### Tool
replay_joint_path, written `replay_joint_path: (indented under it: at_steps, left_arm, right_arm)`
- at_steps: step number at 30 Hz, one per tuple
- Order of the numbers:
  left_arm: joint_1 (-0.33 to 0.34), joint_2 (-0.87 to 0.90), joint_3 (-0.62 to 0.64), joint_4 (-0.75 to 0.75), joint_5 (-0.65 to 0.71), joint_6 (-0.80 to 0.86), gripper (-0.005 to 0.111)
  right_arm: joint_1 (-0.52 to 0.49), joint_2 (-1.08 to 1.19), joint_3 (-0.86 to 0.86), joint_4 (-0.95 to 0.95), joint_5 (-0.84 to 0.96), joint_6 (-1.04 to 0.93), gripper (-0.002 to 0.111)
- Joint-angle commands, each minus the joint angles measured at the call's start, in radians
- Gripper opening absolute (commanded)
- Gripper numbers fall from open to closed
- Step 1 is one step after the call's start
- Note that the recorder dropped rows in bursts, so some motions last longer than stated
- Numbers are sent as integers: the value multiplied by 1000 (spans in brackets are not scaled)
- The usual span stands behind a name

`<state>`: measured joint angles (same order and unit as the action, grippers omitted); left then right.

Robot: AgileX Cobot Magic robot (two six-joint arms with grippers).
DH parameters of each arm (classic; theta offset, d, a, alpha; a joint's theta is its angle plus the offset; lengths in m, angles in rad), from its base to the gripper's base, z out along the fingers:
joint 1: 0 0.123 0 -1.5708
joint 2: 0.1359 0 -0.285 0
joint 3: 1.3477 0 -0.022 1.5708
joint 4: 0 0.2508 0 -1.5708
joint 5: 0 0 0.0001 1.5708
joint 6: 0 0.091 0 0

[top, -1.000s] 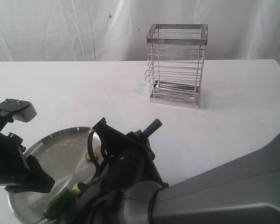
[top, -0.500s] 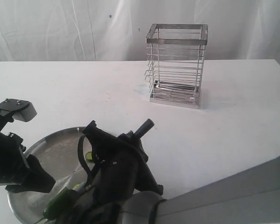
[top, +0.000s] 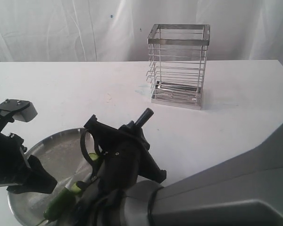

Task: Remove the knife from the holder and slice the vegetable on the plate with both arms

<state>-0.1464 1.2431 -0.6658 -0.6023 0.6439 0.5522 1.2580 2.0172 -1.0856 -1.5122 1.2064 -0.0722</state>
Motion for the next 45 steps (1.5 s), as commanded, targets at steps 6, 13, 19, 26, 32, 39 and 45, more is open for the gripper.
replay_joint_path:
  at_steps: [6,13,19,26,32,39,45]
  left_arm:
    - [-5,-8,6,-16,14,-6,47]
    - [-5,-8,6,-16,5,-6,47]
    - [-5,-8,6,-16,-22,-6,47]
    - [-5,-8,6,-18,-66,-6,47]
    - [-5,-8,6,-20,-160,-26,47]
    - [-5,5,6,-47,-193,-26,47]
    - [-5,51,6,-71,-183,-26,47]
  right_arm:
    - [-49,-1,-98,20,15,87,0]
    - [-64,-50,-232,554,15,72,0]
    - [-102,-101,-256,977,15,2,0]
    - [-125,-95,-256,1152,15,-49,0]
    - [-153,-36,-274,1146,15,-49,0]
    - [-161,26,-384,1141,15,-19,0]
    - [-165,-4,-402,1241,15,23,0]
